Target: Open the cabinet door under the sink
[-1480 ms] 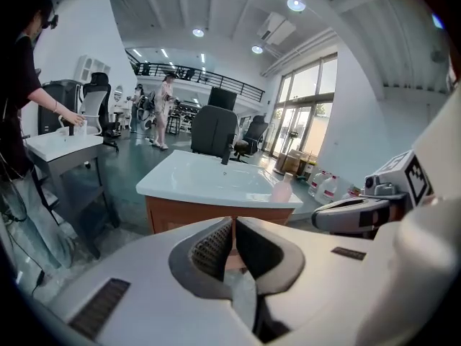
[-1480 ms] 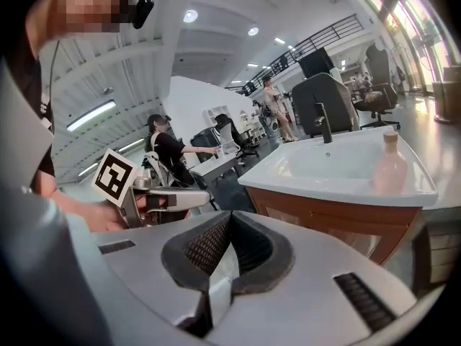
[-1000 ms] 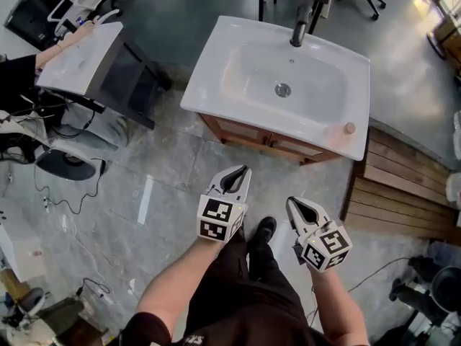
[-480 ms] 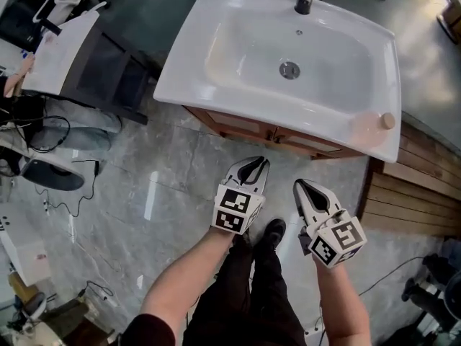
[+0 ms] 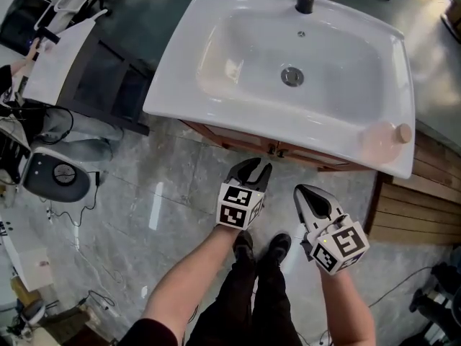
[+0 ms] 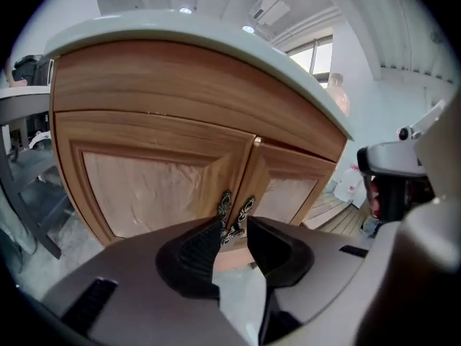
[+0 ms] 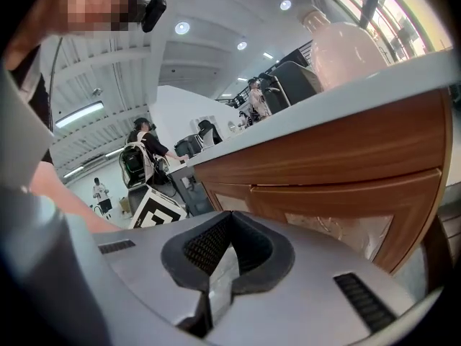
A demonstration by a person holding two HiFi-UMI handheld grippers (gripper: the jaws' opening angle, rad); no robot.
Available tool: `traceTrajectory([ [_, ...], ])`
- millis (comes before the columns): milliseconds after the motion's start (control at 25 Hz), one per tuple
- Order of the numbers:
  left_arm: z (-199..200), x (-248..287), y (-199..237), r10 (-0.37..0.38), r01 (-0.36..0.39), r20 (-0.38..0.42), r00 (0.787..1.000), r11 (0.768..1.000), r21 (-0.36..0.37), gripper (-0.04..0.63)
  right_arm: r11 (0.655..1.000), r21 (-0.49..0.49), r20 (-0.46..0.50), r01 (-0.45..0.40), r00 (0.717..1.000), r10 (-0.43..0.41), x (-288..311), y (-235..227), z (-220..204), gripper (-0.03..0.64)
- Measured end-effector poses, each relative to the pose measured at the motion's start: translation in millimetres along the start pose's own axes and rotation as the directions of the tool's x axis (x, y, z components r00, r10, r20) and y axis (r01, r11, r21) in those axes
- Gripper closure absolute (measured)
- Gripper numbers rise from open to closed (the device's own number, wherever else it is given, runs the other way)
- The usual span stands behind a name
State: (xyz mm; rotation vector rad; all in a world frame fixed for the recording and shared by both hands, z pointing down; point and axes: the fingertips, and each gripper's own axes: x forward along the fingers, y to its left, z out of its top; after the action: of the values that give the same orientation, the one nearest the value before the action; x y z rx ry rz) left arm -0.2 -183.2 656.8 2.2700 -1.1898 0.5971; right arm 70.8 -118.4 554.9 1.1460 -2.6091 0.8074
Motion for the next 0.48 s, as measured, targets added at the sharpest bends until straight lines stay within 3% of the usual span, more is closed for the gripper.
traceTrajectory([
  [480, -28.0, 67.4, 17.9, 0.041, -0.042, -0.03, 0.999, 0.999, -0.026, 0.468, 0.999, 0.034, -0.041, -0.005, 0.999, 0.006, 11.3, -24.3, -50.4, 0.603],
])
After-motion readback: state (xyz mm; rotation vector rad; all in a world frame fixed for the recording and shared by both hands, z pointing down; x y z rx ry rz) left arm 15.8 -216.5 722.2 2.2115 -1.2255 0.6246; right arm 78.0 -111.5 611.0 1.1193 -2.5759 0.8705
